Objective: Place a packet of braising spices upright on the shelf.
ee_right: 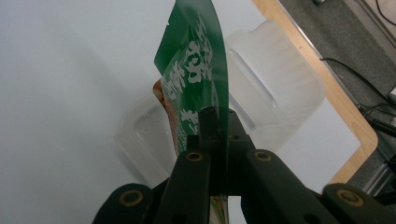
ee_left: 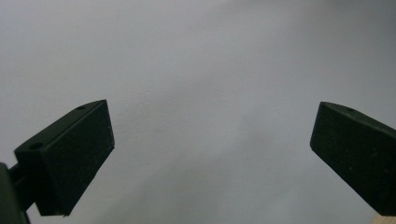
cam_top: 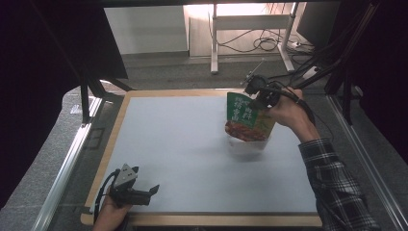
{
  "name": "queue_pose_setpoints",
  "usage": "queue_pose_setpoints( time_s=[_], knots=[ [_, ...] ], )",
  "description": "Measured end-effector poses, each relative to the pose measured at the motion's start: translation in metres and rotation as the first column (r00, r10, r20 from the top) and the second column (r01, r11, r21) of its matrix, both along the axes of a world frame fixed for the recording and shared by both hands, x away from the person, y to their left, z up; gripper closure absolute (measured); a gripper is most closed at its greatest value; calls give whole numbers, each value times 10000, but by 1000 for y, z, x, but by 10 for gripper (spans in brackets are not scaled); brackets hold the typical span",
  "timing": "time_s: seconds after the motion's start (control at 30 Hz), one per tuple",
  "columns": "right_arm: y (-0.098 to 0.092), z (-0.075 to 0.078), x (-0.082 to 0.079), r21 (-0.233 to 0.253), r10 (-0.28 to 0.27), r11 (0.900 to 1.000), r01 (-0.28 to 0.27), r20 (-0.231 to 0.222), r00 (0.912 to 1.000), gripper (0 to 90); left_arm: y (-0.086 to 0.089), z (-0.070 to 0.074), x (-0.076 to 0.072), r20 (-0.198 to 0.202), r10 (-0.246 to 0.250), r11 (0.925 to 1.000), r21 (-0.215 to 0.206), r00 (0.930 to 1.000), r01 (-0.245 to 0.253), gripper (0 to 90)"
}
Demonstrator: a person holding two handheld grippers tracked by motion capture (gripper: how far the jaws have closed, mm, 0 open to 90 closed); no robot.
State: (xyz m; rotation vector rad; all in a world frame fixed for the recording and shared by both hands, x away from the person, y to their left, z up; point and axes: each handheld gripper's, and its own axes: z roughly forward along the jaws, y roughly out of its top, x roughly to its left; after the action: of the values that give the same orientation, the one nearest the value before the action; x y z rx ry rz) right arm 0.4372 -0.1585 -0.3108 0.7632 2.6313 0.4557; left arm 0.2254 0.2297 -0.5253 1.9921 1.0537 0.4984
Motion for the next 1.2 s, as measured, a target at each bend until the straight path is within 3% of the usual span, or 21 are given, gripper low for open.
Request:
queue_pose_setpoints(
  time_s=[0.13,0.3,0.33,0.4,0.43,0.5,0.57,0.6,0.7,0.73,0.83,1.2],
  knots=[
    [6,-14,6,-125,-64,9999,64,16,10000,898,0,0,0,7,-2,10000,-3,10000,2,0],
    [2,-19,11,196,-258,9995,256,94,9996,897,0,0,0,-9,-22,10000,-6,10000,22,0],
    [-4,-21,12,505,-270,9984,256,274,9993,892,0,0,0,-8,-29,10000,5,10000,29,0],
    [-12,-20,14,1288,-1,9917,-27,211,9998,814,0,0,0,-12,-24,10000,-3,10000,24,0],
    [-12,-20,14,1288,-1,9917,-27,211,9998,814,0,0,0,-12,-24,10000,-3,10000,24,0],
    [-21,-18,15,2266,-96,9740,-2,420,9991,611,0,0,0,-25,-14,10000,-20,10000,14,0],
    [-24,-17,15,2420,-98,9703,-24,494,9987,567,0,0,0,-30,-10,10000,-16,10000,10,0],
    [-27,-16,15,2625,-189,9649,-5,715,9973,451,0,0,0,-39,-7,10000,-1,10000,7,0],
    [-28,-16,14,2750,-184,9614,-77,920,9956,377,0,0,0,-43,-7,10000,3,10000,7,0],
    [-30,-16,13,2806,-228,9597,-137,1264,9917,312,0,0,0,-40,-7,10000,4,10000,8,0],
    [-34,-14,12,2987,-377,9543,-126,1619,9861,240,0,0,0,-41,-14,10000,8,10000,14,0],
    [-49,-12,8,3707,-521,9285,-211,1865,9811,113,0,0,0,-44,-31,10000,38,10000,31,0]
  ],
)
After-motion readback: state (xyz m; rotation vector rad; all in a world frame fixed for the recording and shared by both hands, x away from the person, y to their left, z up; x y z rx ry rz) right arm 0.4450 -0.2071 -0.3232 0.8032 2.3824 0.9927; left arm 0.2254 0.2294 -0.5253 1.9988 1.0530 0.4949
